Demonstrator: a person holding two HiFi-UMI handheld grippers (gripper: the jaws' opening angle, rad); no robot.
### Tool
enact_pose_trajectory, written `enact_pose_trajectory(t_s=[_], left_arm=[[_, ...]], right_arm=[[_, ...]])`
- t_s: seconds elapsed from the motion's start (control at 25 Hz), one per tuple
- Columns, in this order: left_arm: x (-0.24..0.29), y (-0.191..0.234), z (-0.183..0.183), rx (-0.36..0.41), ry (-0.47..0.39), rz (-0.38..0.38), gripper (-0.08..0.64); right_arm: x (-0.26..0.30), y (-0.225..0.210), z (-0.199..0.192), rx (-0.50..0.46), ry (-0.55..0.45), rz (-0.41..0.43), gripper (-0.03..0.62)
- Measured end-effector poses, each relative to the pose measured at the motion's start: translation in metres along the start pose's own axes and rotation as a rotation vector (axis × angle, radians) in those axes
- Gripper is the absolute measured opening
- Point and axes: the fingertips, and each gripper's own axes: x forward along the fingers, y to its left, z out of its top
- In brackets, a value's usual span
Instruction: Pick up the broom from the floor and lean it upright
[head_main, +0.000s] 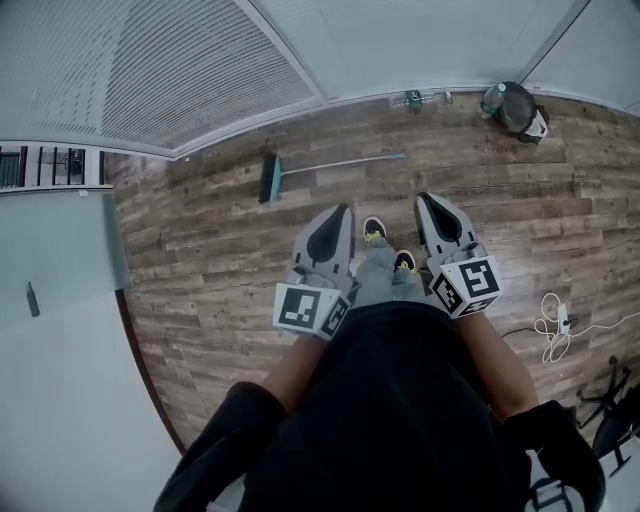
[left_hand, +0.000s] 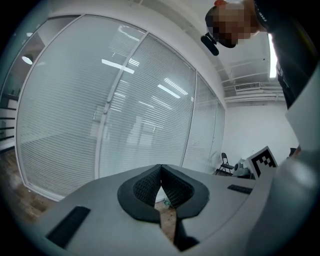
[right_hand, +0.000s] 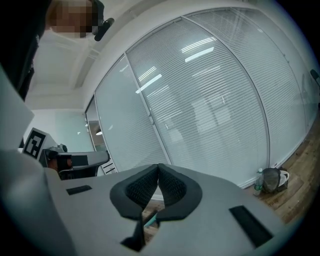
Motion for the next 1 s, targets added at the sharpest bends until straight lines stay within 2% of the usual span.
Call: enact_pose_trajectory(t_s=[0.24, 0.48, 0.64, 1.0], left_arm=[[0.013, 0.051, 0.012, -0.020, -0.023, 0.013, 0.021], [0.029, 0.087, 0.029, 0.003, -0.064, -0.033, 0.023], [0.039, 0.111, 0.034, 0.038, -0.067, -0.025, 0.023], [0.063, 0.128, 0.036, 0.034, -0.038, -0.041, 0.023]], right_arm=[[0.049, 0.013, 0.008, -0.049, 0.019, 0.021, 0.018], [0.097, 0.026, 0.018, -0.098, 0.049, 0.046, 0.018], [0.121, 0.030, 0.022, -0.117, 0.059, 0.048, 0.019], [0.150, 0.017, 0.038, -0.143, 0.052, 0.037, 0.019]])
